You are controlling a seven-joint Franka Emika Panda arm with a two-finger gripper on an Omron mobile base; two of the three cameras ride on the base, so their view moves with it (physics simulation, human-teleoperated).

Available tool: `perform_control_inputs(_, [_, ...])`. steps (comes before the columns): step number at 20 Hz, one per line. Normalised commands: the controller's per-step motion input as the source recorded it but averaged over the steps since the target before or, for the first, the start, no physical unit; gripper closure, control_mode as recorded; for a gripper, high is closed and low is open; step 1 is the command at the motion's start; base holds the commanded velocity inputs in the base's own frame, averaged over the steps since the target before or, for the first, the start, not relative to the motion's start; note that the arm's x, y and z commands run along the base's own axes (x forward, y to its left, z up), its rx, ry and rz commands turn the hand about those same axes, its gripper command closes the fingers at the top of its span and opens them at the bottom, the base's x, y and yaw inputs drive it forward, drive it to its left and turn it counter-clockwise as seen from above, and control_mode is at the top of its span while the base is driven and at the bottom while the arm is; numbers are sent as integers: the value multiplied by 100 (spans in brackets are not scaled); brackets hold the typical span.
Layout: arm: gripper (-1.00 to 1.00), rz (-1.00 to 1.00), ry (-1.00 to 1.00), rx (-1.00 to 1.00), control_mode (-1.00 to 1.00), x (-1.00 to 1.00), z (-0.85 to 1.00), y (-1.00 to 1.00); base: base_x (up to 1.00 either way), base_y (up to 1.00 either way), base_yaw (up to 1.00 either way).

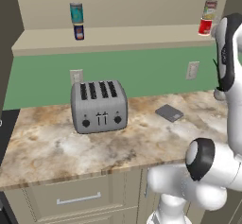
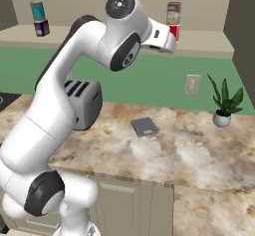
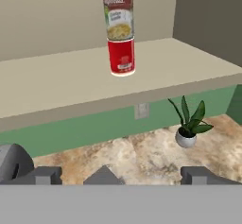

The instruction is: Stack two cans on top of the other two cans in the cabinet.

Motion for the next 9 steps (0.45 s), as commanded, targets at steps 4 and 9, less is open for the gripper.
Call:
perform_control_inputs(4, [-100, 0, 0, -7, -100, -60, -38, 25, 0, 0, 0])
perform_control_inputs(9, [-100, 0, 6, -9, -100, -49, -39, 29, 0, 0, 0])
